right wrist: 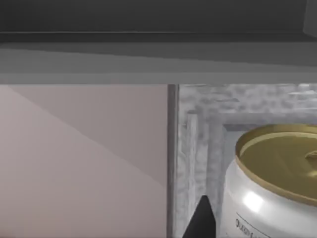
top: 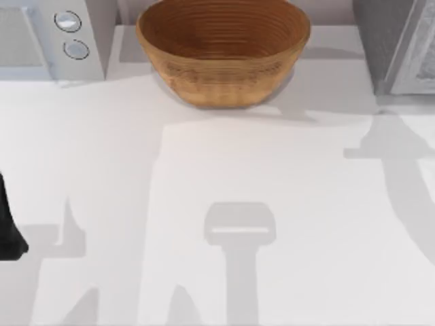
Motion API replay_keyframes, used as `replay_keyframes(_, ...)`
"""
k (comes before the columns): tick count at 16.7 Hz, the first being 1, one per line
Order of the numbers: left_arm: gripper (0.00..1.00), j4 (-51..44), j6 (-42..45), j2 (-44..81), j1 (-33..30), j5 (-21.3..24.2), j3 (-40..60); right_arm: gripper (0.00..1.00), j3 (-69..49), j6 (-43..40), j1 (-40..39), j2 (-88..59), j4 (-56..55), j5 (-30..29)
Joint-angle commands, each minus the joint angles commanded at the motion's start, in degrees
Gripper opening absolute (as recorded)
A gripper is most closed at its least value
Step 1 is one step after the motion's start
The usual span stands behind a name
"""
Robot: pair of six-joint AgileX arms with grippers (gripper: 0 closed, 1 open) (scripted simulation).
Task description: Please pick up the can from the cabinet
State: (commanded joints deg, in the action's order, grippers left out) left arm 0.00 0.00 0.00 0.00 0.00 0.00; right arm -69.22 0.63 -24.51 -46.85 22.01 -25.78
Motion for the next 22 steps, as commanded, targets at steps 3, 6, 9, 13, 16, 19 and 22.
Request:
replay_keyframes(3, 1.0, 0.0, 0.0, 0.0, 0.0, 0.0, 0.0, 0.0, 15.0, -0.1, 5.5, 10.6, -5.0, 5.8)
replay_keyframes(6, 1.0, 0.0, 0.0, 0.0, 0.0, 0.0, 0.0, 0.0, 32.2, -0.3, 11.2, 21.3, -10.1, 11.7)
replay_keyframes(9, 1.0, 0.0, 0.0, 0.0, 0.0, 0.0, 0.0, 0.0, 48.7, -0.4, 16.5, 31.6, -14.8, 17.3)
replay_keyframes(13, 1.0, 0.0, 0.0, 0.0, 0.0, 0.0, 0.0, 0.0, 63.5, -0.6, 22.0, 42.3, -19.8, 23.2)
replay_keyframes(16, 1.0, 0.0, 0.0, 0.0, 0.0, 0.0, 0.0, 0.0, 68.7, -0.6, 24.3, 46.4, -21.8, 25.5)
replay_keyframes(19, 1.0, 0.0, 0.0, 0.0, 0.0, 0.0, 0.0, 0.0, 69.2, -0.6, 24.5, 46.8, -22.0, 25.8)
replay_keyframes(22, 1.0, 0.0, 0.0, 0.0, 0.0, 0.0, 0.0, 0.0, 69.3, -0.5, 24.3, 46.5, -21.9, 25.7)
